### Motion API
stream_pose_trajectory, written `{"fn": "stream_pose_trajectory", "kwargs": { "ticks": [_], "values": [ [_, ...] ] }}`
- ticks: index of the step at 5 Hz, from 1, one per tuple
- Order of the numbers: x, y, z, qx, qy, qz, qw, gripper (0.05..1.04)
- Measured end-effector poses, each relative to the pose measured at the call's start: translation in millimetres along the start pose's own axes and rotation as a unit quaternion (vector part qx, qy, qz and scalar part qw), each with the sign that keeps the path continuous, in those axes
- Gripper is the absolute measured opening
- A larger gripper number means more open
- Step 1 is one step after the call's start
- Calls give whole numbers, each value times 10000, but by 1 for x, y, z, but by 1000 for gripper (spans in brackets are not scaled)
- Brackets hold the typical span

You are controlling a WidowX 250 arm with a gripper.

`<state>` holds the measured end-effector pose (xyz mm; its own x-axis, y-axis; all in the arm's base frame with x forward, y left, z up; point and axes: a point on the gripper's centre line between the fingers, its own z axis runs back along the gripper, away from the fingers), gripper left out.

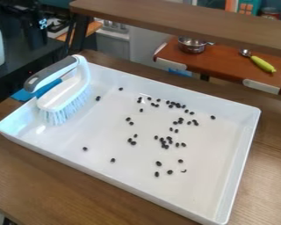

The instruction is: Sweep into pile

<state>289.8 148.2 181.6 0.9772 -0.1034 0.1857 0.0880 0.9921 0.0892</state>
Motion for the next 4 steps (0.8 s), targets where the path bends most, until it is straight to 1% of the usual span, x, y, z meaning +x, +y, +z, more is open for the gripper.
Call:
{"fn": "stream_pose_trajectory", "kwargs": {
  "ticks": [1,2,3,4],
  "values": [
    [-1,-1,-11,-92,114,17,9999,999],
    [3,0,-19,-34,-23,41,10000,999],
    [8,-2,-31,50,-38,98,9999,999],
    [14,1,-40,130,-142,267,9995,999]
  ]
}}
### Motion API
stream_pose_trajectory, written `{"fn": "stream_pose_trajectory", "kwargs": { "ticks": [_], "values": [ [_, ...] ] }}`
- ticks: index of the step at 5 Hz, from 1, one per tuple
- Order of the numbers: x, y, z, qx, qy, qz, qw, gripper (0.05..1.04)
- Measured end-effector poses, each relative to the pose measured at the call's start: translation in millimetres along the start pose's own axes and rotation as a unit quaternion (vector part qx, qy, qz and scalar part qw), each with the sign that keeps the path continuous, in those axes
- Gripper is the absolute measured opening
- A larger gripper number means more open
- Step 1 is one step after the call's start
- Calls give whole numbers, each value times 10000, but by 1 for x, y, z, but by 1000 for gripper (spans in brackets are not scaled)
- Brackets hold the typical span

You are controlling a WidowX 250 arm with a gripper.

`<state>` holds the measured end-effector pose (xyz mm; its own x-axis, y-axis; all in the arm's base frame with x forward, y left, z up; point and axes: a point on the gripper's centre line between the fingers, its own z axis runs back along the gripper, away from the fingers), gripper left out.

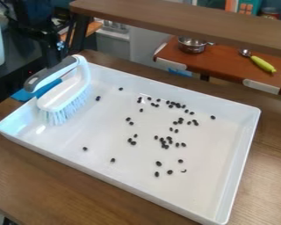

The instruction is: Sweep into pile

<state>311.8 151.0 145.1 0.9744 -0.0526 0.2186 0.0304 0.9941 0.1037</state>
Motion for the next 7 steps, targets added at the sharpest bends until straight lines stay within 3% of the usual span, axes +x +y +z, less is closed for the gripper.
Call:
{"fn": "stream_pose_trajectory", "kwargs": {
  "ticks": [1,4,7],
  "values": [
    [5,4,-15,64,-61,156,9998,999],
    [5,18,-30,340,-168,220,9990,999],
    [2,27,-54,378,147,189,9990,999]
  ]
}}
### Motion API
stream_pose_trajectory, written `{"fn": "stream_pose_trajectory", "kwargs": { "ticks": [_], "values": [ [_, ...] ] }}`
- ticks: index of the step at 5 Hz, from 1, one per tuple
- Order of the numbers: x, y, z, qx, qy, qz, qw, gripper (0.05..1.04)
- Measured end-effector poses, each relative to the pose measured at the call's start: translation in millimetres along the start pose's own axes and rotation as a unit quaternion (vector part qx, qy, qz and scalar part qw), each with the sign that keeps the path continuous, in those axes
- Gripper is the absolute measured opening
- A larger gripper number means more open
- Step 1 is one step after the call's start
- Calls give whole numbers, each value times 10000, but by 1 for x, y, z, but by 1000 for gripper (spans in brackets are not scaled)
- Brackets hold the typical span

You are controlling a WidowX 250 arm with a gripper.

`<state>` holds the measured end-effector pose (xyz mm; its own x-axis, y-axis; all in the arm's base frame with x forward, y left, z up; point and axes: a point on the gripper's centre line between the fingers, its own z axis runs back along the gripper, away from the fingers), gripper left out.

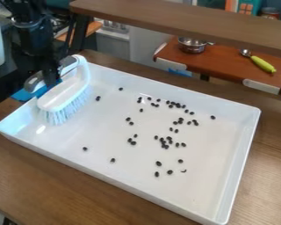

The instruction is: Sweep into pile

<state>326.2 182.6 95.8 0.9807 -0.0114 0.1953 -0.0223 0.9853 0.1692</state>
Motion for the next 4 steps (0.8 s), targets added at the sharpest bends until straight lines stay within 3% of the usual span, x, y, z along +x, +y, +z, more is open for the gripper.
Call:
{"fn": "stream_pose_trajectory", "kwargs": {
  "ticks": [1,2,3,4],
  "values": [
    [3,4,-7,-96,118,-291,9995,984],
    [5,5,-14,-178,256,-553,9980,891],
    [8,6,-13,-177,212,-682,9973,567],
    [7,7,-13,-217,226,-692,9971,499]
  ]
}}
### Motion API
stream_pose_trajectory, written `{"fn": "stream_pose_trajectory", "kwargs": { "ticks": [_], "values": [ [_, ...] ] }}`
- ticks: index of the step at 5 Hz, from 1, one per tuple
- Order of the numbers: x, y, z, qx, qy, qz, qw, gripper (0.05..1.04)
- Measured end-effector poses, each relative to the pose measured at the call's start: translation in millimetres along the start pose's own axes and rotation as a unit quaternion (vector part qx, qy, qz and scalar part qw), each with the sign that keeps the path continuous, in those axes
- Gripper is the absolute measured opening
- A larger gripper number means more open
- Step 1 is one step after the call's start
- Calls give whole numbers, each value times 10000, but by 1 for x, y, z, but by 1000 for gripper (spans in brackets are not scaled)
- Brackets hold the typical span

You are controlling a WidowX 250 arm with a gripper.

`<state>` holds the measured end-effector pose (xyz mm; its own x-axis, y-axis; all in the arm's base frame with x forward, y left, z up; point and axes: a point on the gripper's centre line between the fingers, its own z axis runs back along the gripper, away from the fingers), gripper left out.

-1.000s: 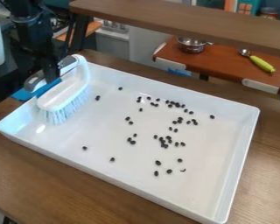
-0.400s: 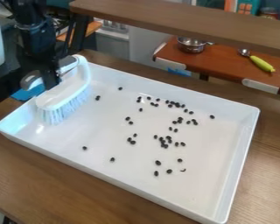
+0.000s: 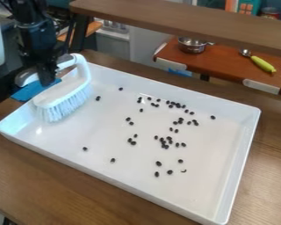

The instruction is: Sweep into pile

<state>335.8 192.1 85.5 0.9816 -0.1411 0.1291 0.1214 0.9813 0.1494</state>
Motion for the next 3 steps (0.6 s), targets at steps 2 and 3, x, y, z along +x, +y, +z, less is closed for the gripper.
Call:
{"fn": "stream_pose_trajectory", "kwargs": {
  "ticks": [2,3],
  "values": [
    [2,-8,-2,11,46,15,10000,499],
    [5,-23,-4,57,99,-33,9999,499]
  ]
}}
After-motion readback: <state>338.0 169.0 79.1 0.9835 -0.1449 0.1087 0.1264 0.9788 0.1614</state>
